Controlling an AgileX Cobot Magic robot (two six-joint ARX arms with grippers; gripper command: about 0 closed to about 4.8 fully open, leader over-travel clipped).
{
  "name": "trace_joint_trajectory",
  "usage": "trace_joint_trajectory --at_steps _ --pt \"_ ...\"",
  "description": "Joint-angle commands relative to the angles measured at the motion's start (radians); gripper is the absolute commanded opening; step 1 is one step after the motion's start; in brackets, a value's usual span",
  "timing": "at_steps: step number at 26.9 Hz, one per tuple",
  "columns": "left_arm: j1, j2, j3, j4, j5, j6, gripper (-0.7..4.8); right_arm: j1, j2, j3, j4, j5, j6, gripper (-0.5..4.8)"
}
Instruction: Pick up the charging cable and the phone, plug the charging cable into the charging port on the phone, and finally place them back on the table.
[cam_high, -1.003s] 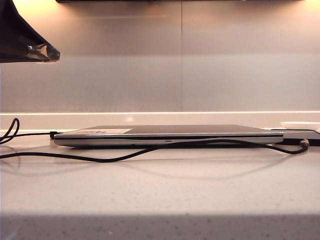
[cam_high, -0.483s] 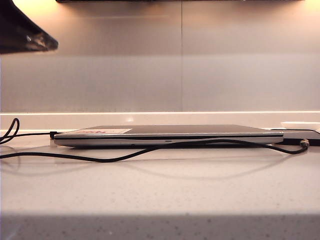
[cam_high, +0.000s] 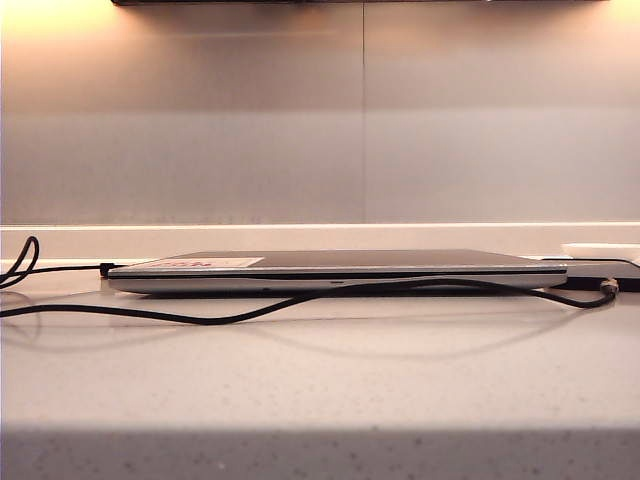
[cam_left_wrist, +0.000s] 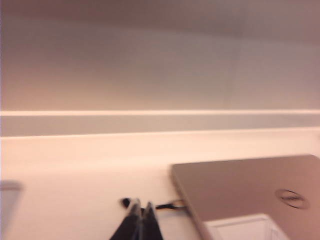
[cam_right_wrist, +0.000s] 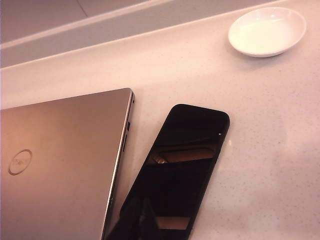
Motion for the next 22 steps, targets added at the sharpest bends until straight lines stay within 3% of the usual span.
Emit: trace_joint_trajectory --at_steps 1,7,13,22 --pt "0.089 -0.09 -0.065 0.002 0.004 0.003 -0.06 0.0 -0.003 0.005 0.018 -0.002 -0.003 -0.06" --pt "0.116 -0.193 -0.143 -0.003 0.004 0.004 -0.06 0.0 -0.003 0.005 0.018 -0.002 -0.002 -0.06" --pt "0.116 -0.19 -0.142 -0.033 0.004 0.055 -0.06 0.0 -0.003 0.005 0.018 -0.002 -0.003 -0.06" --pt "0.116 -0.19 -0.142 -0.103 0.004 0.057 -0.06 0.0 -0.003 0.005 0.018 -0.002 -0.003 -0.06"
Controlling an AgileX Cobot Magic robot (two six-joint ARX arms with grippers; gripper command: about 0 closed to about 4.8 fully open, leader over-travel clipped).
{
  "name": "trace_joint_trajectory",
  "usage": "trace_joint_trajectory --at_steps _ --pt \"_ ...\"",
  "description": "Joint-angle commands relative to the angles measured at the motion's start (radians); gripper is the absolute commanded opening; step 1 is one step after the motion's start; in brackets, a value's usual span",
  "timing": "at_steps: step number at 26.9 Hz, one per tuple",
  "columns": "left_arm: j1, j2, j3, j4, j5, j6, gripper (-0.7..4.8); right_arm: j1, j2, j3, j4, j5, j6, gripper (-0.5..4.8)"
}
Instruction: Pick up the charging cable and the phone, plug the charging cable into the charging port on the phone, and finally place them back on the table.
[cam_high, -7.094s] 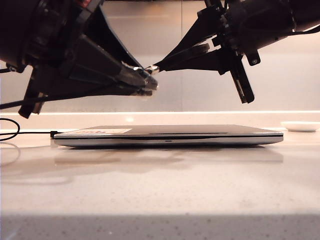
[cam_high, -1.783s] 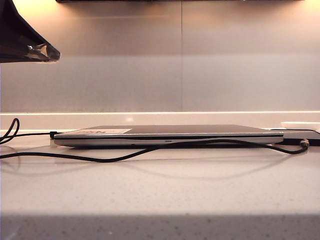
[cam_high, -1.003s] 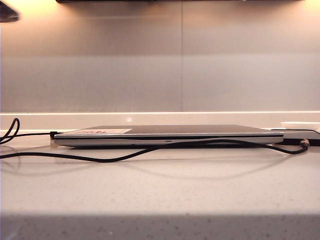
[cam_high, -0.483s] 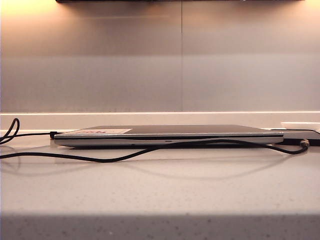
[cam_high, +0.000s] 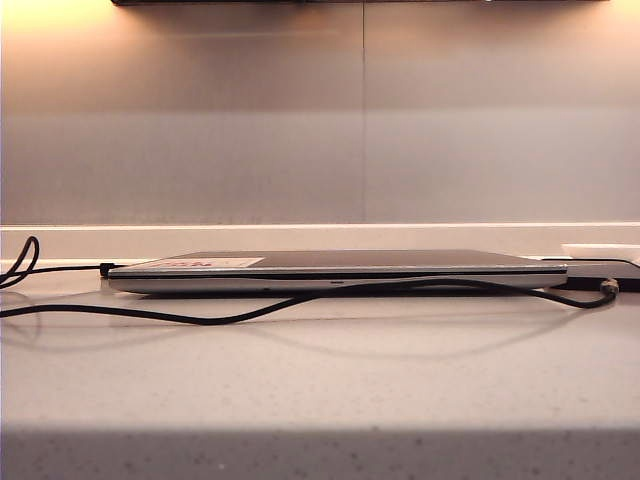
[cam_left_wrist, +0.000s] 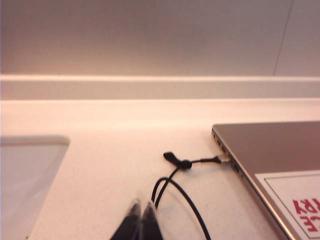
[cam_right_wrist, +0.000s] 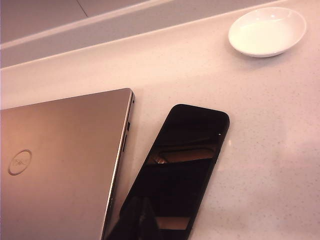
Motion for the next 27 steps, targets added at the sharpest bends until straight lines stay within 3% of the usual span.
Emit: trace_joint_trajectory --at_steps 1,23,27 --pt "0.001 0.001 0.005 0.009 0.003 0.004 -0.06 0.0 -0.003 0.005 0.018 -0.002 -0.002 -0.06" --pt "0.001 0.001 0.005 0.013 0.003 0.018 -0.06 0.0 -0.003 0.005 0.018 -0.002 -0.003 -0.06" --pt "0.001 0.001 0.005 0.013 0.003 0.018 -0.06 0.001 -0.01 -0.014 0.103 0.072 -0.003 -0.06"
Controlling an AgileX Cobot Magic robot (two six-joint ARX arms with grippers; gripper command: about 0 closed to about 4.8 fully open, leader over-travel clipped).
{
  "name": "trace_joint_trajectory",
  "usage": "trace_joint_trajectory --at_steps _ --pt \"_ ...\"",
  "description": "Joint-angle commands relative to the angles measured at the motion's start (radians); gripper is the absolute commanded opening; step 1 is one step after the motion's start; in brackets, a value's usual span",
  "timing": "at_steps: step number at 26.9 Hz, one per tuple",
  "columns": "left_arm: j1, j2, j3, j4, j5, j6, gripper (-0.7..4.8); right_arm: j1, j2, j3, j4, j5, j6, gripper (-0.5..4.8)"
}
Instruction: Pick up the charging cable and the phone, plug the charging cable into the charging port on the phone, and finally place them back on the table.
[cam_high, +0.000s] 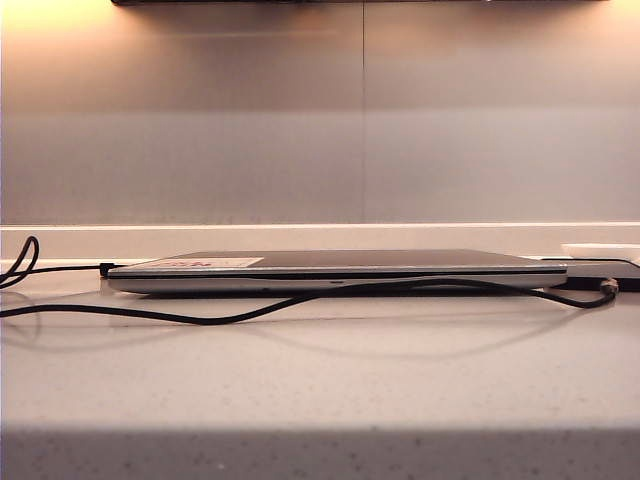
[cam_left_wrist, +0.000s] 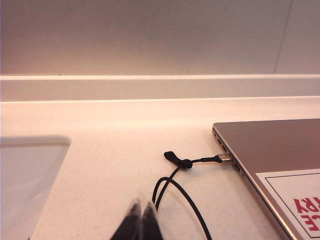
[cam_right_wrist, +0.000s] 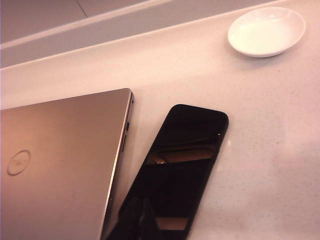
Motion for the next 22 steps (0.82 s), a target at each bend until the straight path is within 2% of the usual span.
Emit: trace_joint_trajectory --at_steps 1,4,12,15,22 --pt "0.001 0.001 0.004 0.013 0.003 0.007 -0.06 0.002 -0.028 -0.032 0.14 0.106 -0.003 -0.06" --pt "0.001 0.001 0.004 0.013 0.003 0.007 -0.06 0.021 -0.088 -0.129 0.29 0.22 -0.003 -0.06" --pt "0.001 0.001 0.004 0.013 0.003 0.007 -0.06 0.025 -0.322 -0.427 0.61 0.288 -0.004 -0.06" --pt "0.001 0.001 0.004 0.013 0.003 0.007 -0.06 0.026 -0.455 -0.533 0.624 0.305 -0.004 -0.06" --pt "0.001 0.001 0.004 0.013 0.003 0.007 -0.06 0.092 -0.595 -0.63 0.623 0.309 -0.008 -0.06"
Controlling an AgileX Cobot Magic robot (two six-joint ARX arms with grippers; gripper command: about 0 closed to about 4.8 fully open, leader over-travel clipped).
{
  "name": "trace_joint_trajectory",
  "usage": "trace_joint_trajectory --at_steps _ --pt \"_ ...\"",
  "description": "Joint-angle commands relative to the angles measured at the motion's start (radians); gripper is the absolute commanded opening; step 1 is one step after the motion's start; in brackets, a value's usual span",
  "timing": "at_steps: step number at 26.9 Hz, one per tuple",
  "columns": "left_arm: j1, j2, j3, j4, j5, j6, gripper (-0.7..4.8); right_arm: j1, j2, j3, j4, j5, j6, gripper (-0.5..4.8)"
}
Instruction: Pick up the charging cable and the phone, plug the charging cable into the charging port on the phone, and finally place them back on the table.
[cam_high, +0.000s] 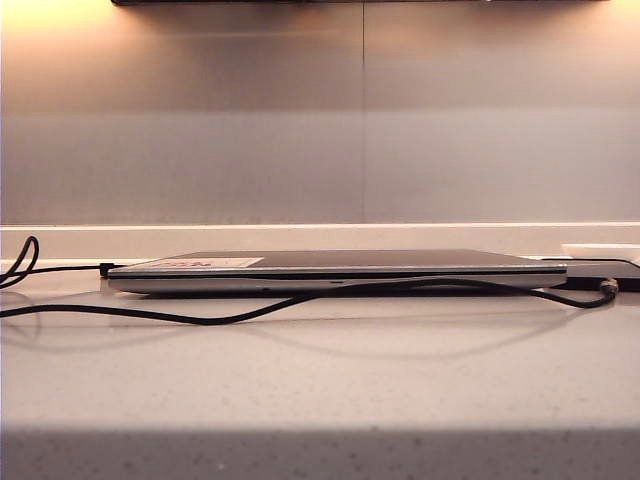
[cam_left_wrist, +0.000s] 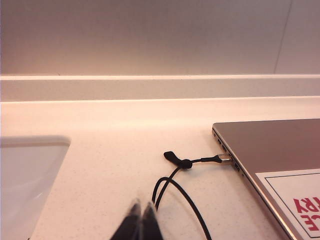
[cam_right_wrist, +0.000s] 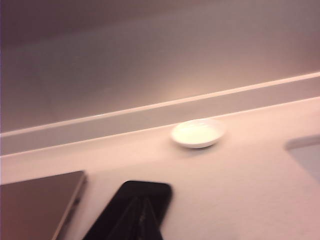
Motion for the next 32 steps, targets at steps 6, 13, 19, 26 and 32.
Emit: trace_joint_trajectory --at_steps 6,13,19,26,32 --pt "0.001 0.001 0.004 0.013 0.003 0.007 -0.06 0.041 -0.117 -0.079 0.001 0.003 -0.003 -0.06" --pt "0.001 0.001 0.004 0.013 0.003 0.007 -0.06 0.033 -0.173 -0.079 -0.111 -0.001 -0.004 -0.06" --pt "0.001 0.001 0.004 0.013 0.003 0.007 -0.06 0.025 -0.173 -0.079 -0.108 -0.005 -0.003 -0.06" --pt "0.001 0.001 0.004 0.013 0.003 0.007 -0.06 0.026 -0.173 -0.079 -0.111 -0.005 -0.003 -0.06" --pt "0.001 0.001 0.004 0.013 0.003 0.007 -0.06 0.026 -0.173 -0.079 -0.111 -0.005 -0.003 -0.06"
